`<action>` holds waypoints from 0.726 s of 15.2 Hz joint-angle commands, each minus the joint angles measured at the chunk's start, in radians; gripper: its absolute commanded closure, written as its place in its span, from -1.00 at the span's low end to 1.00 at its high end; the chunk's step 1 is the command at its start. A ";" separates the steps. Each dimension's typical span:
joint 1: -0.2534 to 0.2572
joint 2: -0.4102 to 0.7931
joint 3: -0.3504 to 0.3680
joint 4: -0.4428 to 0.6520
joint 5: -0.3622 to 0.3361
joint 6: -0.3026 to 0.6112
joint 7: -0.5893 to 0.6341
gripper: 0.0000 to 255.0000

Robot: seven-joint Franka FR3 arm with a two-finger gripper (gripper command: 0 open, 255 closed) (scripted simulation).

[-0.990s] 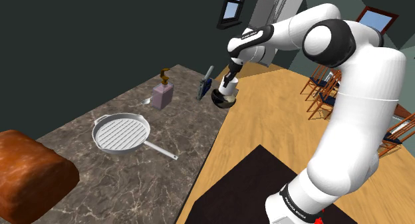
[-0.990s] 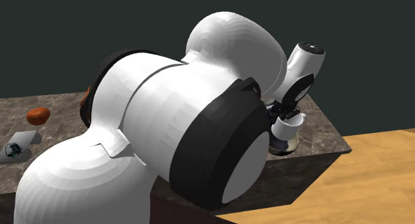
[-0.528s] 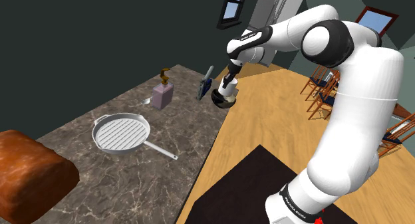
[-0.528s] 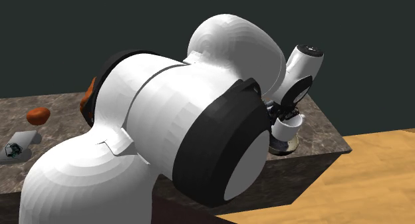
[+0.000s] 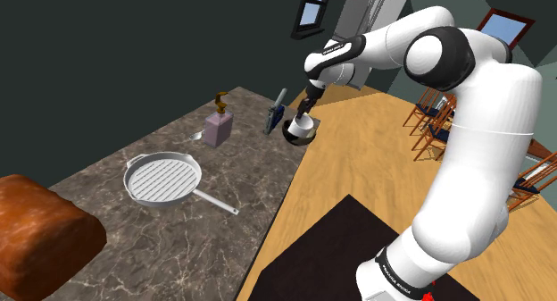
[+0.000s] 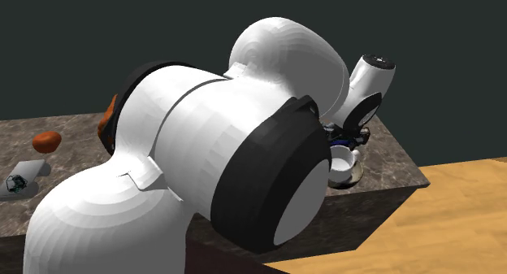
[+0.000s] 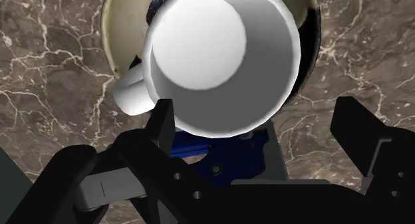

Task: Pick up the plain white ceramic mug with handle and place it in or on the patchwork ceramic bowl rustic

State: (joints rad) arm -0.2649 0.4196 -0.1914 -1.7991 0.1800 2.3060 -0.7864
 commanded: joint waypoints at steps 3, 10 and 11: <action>0.004 -0.060 -0.010 0.017 -0.019 -0.075 0.012 -1.00; 0.004 -0.074 -0.012 0.023 -0.024 -0.096 0.015 -1.00; 0.004 -0.074 -0.012 0.023 -0.024 -0.096 0.015 -1.00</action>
State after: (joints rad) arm -0.2604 0.3459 -0.2034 -1.7755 0.1566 2.2104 -0.7719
